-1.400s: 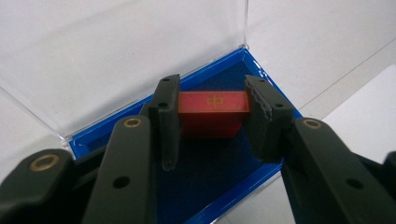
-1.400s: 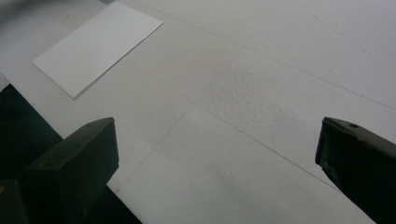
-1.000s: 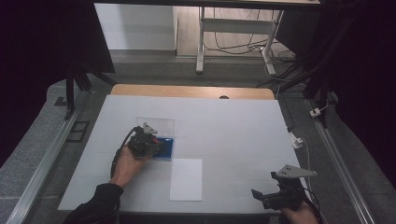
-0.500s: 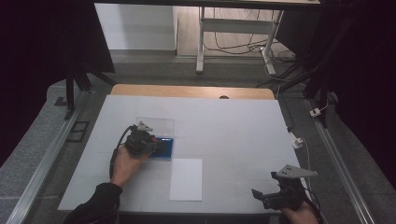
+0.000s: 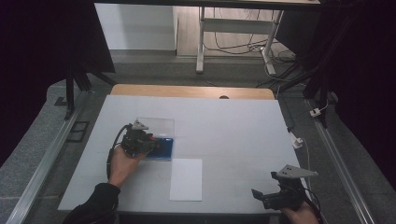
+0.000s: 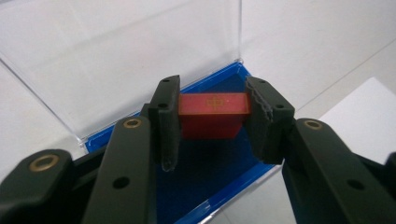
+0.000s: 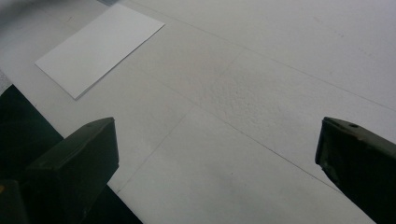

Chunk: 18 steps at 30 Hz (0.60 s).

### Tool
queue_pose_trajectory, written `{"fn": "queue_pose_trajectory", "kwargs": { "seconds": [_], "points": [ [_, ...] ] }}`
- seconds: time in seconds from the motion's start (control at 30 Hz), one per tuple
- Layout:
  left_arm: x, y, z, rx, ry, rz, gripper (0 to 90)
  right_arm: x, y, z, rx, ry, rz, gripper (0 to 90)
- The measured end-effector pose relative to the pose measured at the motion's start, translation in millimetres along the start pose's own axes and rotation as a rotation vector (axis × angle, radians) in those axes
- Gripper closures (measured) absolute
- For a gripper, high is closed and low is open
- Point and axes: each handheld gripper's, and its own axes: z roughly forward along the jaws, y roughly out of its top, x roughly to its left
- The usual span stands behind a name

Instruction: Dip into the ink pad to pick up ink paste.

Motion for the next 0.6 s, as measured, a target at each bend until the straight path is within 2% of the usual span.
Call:
{"fn": "queue_pose_trajectory", "kwargs": {
  "seconds": [0.37,0.6],
  "points": [
    [-8.4,-0.9,-12.4,-0.016,-0.020,0.043,58.2,-0.5,-0.4,-0.7,-0.011,0.002,0.003,0.0],
    [-15.4,-3.8,-23.2,-0.041,-0.045,0.047,58.2,-0.9,-0.5,-1.3,-0.015,0.005,0.010,0.0]
  ]
}}
